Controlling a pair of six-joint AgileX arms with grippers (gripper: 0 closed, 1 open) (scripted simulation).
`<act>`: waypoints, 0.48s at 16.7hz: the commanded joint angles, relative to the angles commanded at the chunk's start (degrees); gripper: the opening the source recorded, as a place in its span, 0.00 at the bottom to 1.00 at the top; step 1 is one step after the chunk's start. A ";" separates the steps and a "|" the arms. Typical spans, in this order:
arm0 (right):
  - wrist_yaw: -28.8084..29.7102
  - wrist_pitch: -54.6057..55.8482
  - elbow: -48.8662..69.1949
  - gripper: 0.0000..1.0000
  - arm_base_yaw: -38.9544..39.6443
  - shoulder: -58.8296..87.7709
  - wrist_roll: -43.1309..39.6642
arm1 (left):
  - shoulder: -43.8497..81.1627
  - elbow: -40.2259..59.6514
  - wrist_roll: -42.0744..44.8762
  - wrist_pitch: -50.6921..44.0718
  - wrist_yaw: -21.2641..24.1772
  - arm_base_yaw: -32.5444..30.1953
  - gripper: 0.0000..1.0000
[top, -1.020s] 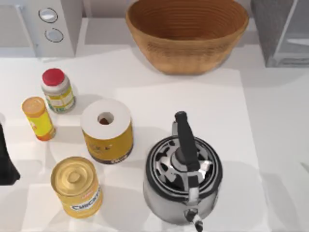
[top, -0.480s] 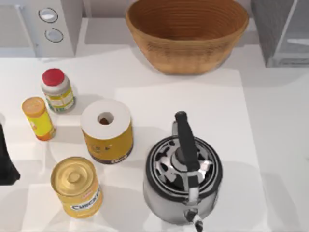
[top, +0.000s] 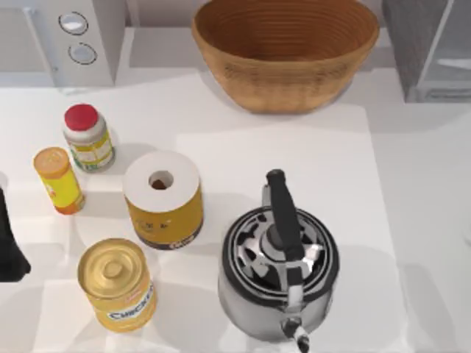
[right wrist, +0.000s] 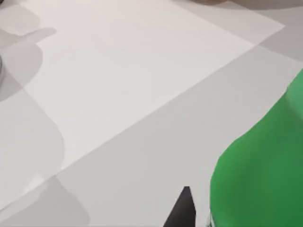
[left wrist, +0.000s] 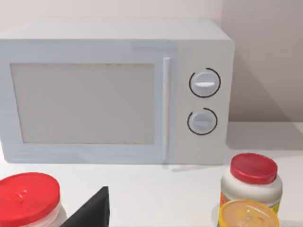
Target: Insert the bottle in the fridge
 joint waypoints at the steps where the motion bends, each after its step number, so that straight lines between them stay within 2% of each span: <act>1: 0.00 0.00 0.00 0.01 -0.08 0.00 0.05 | 0.00 0.00 0.00 0.00 0.00 0.00 1.00; 4: -0.40 -1.97 1.49 0.01 0.13 -0.94 -1.87 | 0.00 0.00 0.00 0.00 0.00 0.00 1.00; 8: -1.63 -13.01 9.56 0.01 -1.73 -3.57 -11.93 | 0.00 0.00 0.00 0.00 0.00 0.00 1.00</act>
